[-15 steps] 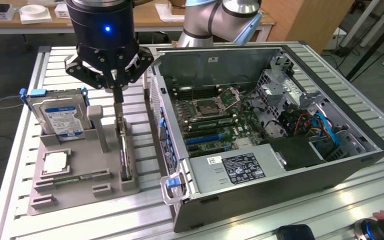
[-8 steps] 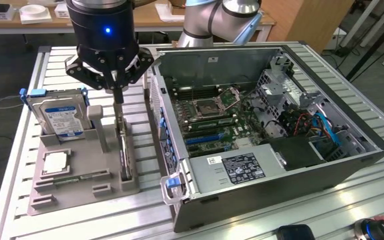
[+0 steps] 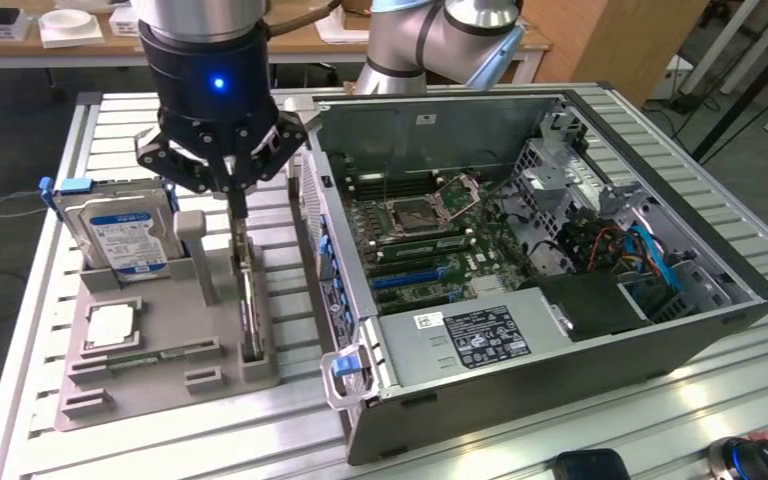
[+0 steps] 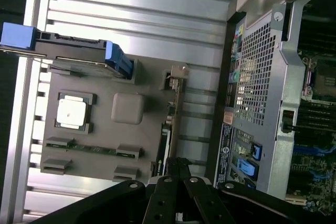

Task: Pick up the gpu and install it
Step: 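Pick up the gpu and move the gpu toward the slot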

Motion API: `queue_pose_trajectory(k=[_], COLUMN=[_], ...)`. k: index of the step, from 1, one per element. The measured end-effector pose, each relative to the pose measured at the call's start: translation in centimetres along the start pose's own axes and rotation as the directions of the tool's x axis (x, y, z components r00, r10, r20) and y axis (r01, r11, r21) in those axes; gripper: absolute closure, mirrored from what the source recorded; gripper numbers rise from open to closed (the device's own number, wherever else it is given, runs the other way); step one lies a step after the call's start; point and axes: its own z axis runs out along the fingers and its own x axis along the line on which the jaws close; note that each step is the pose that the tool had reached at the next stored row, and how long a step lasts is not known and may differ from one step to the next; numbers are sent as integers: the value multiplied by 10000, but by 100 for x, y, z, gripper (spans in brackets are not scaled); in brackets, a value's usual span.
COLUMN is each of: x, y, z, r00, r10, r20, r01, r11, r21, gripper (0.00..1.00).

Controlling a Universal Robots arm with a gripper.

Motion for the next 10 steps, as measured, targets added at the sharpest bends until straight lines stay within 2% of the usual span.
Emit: queue_pose_trajectory(k=[5,10], x=[2,8], y=[-16,-48], z=[88,165], r00=[10000,10000], r10=[-2,5], r20=[-25,-99], r01=[2,-5], r11=[10000,10000], r21=[-2,-10], gripper=[90,90])
